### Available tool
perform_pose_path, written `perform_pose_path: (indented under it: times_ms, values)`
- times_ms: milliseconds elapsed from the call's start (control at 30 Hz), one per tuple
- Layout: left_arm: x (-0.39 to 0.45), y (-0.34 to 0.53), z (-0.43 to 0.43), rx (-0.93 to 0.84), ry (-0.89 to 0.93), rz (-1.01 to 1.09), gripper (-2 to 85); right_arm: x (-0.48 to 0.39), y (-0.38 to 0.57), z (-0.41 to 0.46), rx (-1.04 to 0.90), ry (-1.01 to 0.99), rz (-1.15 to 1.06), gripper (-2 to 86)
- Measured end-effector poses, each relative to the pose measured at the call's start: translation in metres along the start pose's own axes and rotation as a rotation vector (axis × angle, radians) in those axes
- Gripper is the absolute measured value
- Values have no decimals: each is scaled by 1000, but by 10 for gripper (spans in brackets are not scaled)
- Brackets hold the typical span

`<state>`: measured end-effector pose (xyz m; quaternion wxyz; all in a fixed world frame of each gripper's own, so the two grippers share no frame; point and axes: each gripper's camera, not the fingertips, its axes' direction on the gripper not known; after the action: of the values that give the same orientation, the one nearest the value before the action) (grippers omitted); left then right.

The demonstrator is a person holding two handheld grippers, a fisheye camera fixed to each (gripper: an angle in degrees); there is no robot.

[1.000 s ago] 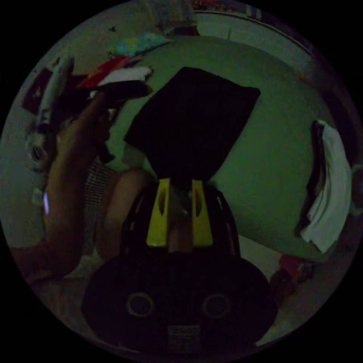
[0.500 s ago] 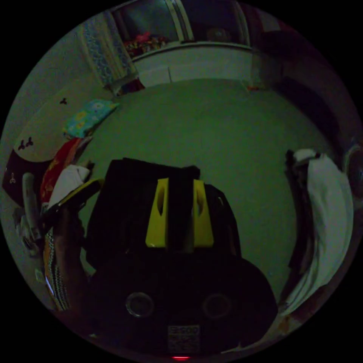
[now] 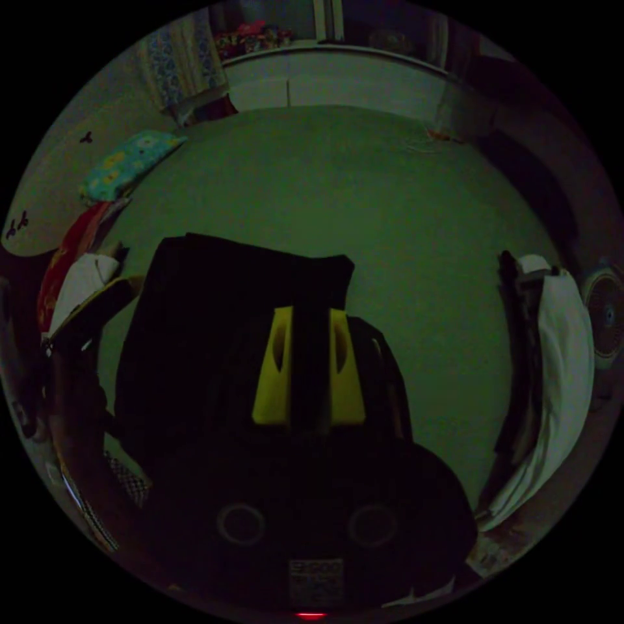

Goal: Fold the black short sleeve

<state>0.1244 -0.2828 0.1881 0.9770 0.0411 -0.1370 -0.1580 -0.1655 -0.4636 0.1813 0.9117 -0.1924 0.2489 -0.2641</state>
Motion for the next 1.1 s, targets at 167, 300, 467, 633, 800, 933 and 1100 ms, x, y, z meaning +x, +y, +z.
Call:
perform_pose_path:
  times_ms: [167,300,467,633,800,933,1100]
  values:
    - [3,-12,13,-16,20,-8,41,-4,-21,21,-56,93,-34,6]
    - [8,-21,23,-29,6,4,39,-1,-31,24,-40,75,-20,-13]
    - [12,-31,34,-42,13,17,36,10,-48,25,19,38,58,-15]
    - [12,-41,43,-44,7,13,30,11,-61,26,131,149,111,-11]
    - [8,-49,50,-46,29,1,27,13,-78,39,5,108,69,-9]
    - [6,-56,57,-55,31,-6,25,7,-76,29,28,47,-31,-6]
    - [4,-62,61,-51,30,-6,21,6,-80,35,-42,-59,-83,-1]
